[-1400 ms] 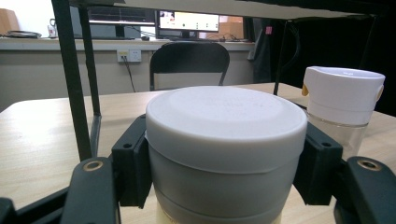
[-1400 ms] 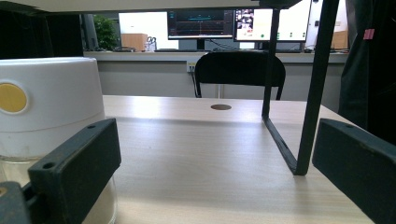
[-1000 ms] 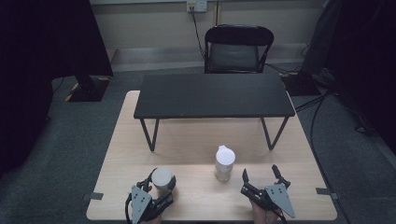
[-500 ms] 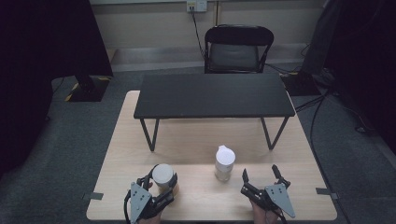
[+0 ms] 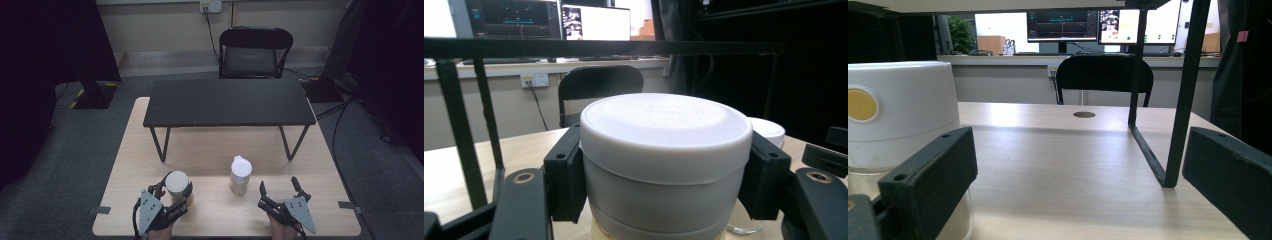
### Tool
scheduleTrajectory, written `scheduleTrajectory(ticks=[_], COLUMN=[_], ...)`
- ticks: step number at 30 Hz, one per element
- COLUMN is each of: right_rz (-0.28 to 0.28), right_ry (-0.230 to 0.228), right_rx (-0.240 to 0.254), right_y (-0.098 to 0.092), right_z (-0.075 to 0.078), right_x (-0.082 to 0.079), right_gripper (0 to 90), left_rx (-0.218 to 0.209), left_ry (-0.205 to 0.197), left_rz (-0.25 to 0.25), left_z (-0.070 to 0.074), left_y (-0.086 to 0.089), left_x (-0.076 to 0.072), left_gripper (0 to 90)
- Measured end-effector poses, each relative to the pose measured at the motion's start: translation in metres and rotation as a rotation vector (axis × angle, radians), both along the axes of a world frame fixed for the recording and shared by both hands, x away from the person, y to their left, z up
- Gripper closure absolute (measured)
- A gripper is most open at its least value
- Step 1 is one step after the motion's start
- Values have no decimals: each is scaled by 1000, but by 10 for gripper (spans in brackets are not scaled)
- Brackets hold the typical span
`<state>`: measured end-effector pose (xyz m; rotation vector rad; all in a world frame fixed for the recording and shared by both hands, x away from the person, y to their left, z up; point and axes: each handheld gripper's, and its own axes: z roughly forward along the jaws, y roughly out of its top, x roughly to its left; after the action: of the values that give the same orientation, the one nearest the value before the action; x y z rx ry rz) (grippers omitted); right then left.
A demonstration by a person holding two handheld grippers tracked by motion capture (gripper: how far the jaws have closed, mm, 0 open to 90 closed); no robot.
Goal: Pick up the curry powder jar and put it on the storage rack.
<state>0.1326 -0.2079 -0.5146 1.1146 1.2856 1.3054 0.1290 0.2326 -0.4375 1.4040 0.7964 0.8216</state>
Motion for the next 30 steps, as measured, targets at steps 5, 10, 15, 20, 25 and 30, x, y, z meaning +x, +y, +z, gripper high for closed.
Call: scheduleTrajectory(ticks=[5,10,15,20,25,30], right_rz=[-2,-5,-5,-5,-5,-5], right_ry=[0,0,0,0,0,0], right_rx=[0,-1,0,-1,0,0], right_y=[0,1,1,1,1,1], right_z=[0,0,0,0,0,0], right_x=[0,0,0,0,0,0], right_gripper=[0,0,0,0,0,0], left_rx=[-17,-8,-15,-25,-12,-22], left_ry=[-9,-20,-39,-50,-60,-56], left_rz=[-18,-36,-47,-57,-53,-55], left_z=[6,17,27,39,48,54], left_y=[2,3,3,6,7,12], left_x=[4,10,16,23,29,34], left_gripper=[342,342,343,342,342,342])
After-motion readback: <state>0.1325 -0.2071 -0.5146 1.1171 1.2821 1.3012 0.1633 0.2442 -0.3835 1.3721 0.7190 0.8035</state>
